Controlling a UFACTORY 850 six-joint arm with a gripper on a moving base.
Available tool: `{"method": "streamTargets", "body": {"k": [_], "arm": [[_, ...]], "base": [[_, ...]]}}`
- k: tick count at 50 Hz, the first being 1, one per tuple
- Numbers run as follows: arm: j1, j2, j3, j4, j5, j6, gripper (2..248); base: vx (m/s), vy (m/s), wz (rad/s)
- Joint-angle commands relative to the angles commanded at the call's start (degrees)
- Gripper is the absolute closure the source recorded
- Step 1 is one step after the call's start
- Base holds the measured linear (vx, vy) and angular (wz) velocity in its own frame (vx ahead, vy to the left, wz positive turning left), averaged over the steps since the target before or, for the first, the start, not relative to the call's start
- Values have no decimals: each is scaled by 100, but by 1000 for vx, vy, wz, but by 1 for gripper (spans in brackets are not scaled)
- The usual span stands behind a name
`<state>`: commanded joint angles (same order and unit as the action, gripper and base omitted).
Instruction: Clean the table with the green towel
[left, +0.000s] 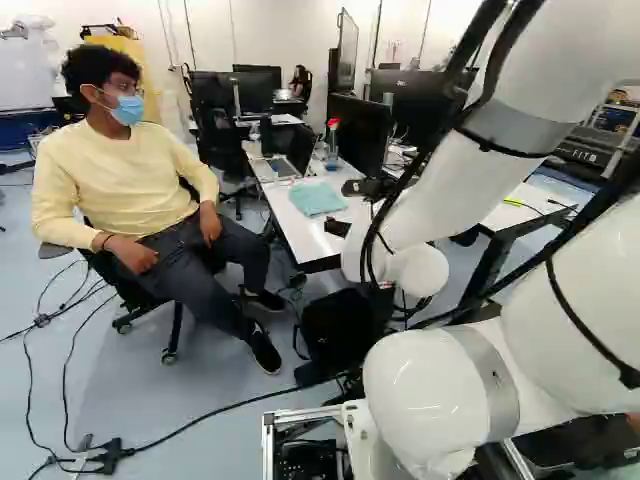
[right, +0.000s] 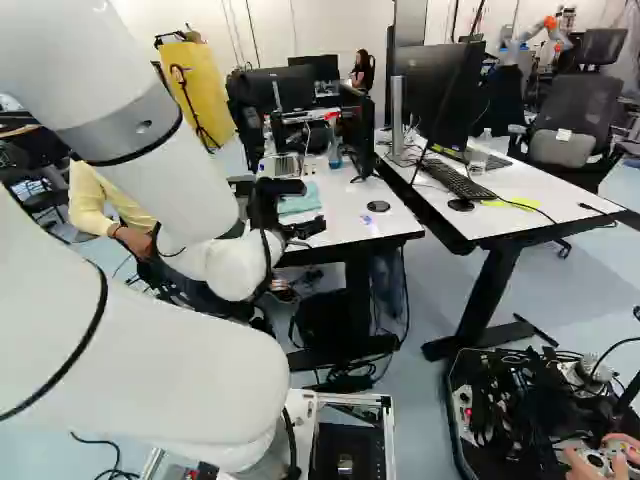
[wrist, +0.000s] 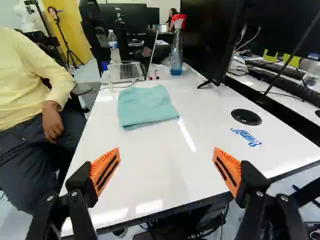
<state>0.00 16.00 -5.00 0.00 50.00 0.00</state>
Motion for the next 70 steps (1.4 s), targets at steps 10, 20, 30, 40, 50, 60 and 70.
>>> {"method": "streamTargets", "body": {"k": [10,20,30,40,50,60,70], "arm": [[0,-27,-101,0,0,0,3],[0,-97,-302,0,0,0,3],[0,-186,-525,0,-6,0,3],[0,-288,-758,0,-53,0,3],[0,-398,-997,0,-140,0,3],[0,-511,-1240,0,-251,0,3],[0,-627,-1485,0,-394,0,3]], "base": [[0,0,0],[0,0,0],[0,0,0],[0,0,0],[0,0,0],[0,0,0],[0,0,0]]}}
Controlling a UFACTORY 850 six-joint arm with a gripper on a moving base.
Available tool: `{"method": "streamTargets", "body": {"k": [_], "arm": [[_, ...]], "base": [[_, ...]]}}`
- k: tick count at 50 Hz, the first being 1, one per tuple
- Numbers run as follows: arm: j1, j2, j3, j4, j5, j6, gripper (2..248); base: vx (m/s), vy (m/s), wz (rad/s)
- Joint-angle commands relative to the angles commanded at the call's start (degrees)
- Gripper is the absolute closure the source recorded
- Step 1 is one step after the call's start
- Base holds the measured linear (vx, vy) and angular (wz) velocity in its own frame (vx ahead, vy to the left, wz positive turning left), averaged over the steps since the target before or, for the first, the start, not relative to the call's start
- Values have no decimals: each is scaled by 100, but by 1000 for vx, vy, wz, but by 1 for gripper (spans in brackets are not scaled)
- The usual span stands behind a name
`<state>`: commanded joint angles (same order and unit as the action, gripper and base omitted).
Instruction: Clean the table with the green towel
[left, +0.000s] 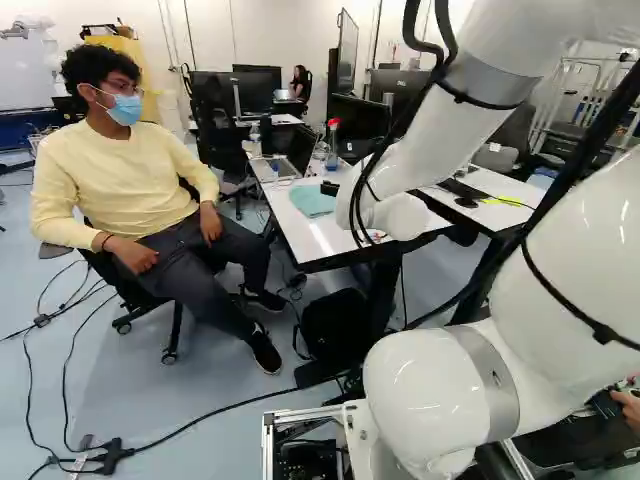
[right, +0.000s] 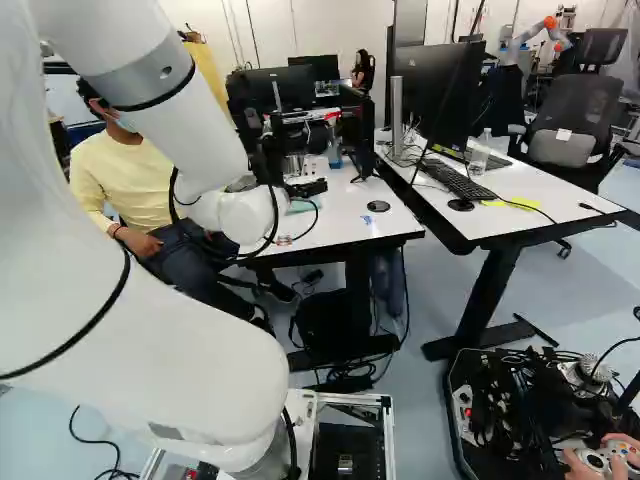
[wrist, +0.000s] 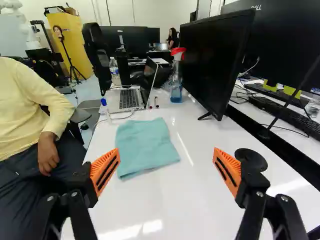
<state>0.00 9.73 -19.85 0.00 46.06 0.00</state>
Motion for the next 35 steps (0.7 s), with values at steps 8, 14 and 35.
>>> {"method": "streamTargets", "body": {"k": [8,14,35], "arm": [[0,-94,-197,0,-135,0,3],[0,-189,-345,0,-247,0,3],[0,-789,-943,0,-636,0,3]], "base": [[0,0,0],[0,0,0],[0,0,0]]}}
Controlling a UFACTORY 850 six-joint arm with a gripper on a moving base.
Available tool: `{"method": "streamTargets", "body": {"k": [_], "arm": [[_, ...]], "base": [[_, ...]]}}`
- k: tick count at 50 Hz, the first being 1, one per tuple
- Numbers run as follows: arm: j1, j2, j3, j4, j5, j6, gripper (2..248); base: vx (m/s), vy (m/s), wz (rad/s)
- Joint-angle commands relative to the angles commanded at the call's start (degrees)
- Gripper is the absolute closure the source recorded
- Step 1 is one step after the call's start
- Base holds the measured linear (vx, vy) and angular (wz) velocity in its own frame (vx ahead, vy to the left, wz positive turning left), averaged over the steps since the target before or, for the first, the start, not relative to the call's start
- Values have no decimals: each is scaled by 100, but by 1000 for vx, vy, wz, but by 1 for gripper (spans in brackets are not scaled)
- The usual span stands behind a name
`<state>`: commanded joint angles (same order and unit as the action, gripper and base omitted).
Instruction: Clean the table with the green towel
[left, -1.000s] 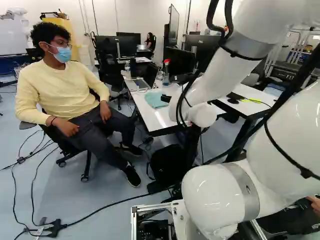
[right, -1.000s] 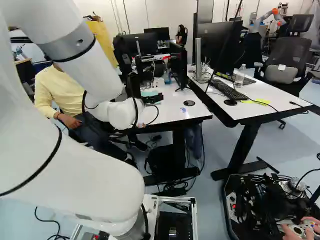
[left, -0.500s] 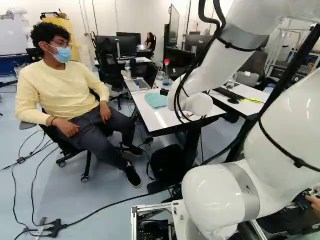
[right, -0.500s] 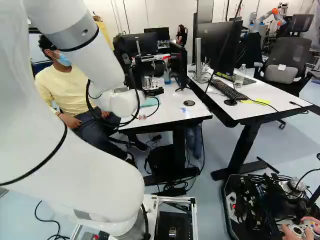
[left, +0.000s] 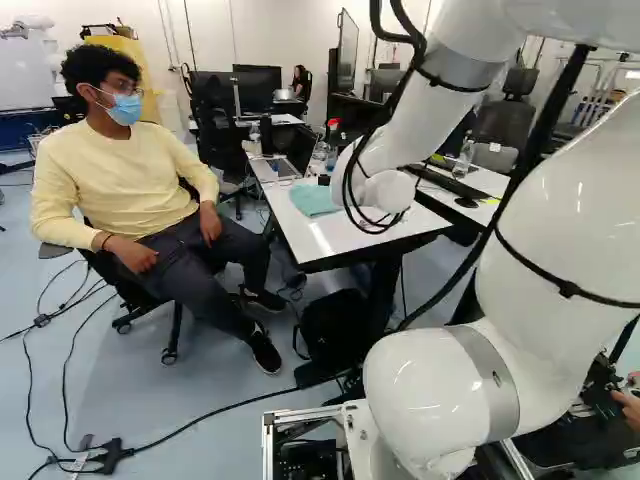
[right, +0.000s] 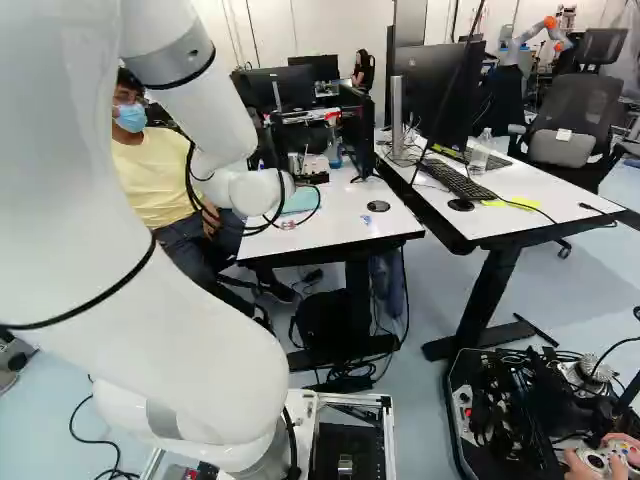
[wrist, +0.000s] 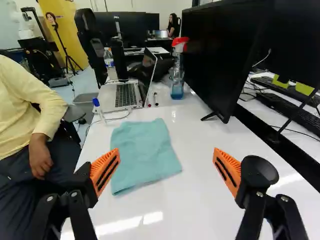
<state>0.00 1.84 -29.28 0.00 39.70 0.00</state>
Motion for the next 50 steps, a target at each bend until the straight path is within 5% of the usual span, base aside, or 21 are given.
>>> {"method": "streamTargets", "body": {"k": [50], "arm": [[177,-946,-1324,0,-724,0,3]], "base": [[0,0,0]]}}
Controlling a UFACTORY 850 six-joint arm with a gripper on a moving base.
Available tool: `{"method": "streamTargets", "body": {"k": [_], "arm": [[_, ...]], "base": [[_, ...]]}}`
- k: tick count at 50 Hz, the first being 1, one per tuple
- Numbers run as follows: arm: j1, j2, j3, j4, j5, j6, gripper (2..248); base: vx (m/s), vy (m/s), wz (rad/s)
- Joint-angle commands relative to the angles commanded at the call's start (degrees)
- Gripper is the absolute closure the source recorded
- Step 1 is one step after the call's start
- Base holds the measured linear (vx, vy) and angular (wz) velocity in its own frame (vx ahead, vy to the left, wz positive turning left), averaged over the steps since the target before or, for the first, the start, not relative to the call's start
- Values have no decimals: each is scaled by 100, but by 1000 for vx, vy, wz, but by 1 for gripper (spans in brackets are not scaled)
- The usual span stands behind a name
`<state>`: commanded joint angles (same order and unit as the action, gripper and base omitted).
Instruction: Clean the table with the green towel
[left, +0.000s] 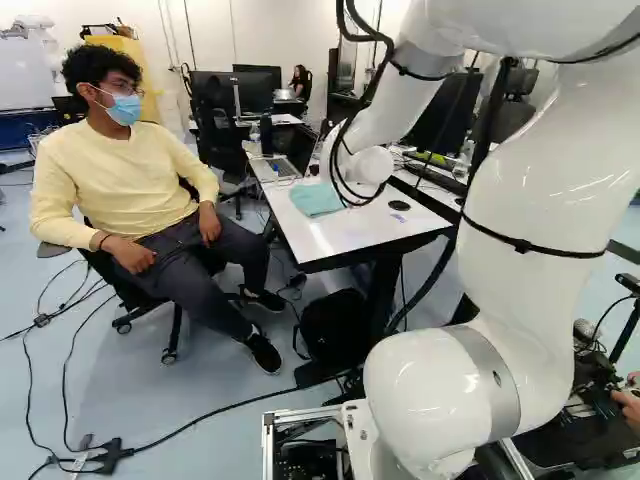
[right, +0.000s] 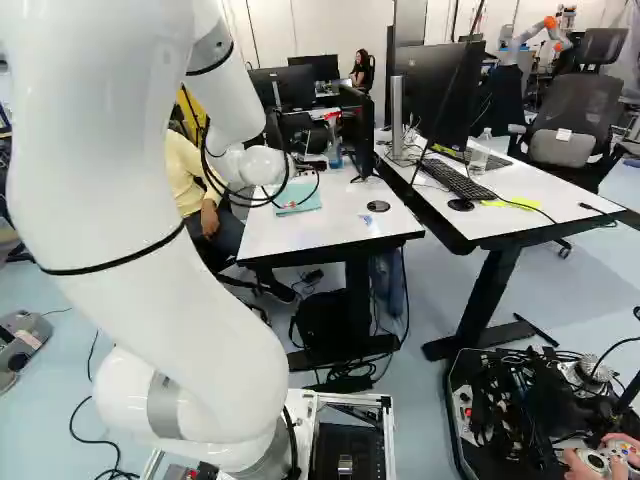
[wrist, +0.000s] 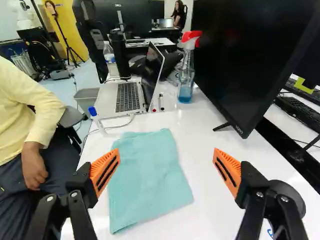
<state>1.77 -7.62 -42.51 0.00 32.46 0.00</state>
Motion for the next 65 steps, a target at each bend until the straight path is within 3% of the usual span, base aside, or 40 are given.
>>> {"method": "streamTargets", "body": {"k": [65], "arm": [[181,-1176,-1355,0,-1139,0,3]], "base": [[0,0,0]]}}
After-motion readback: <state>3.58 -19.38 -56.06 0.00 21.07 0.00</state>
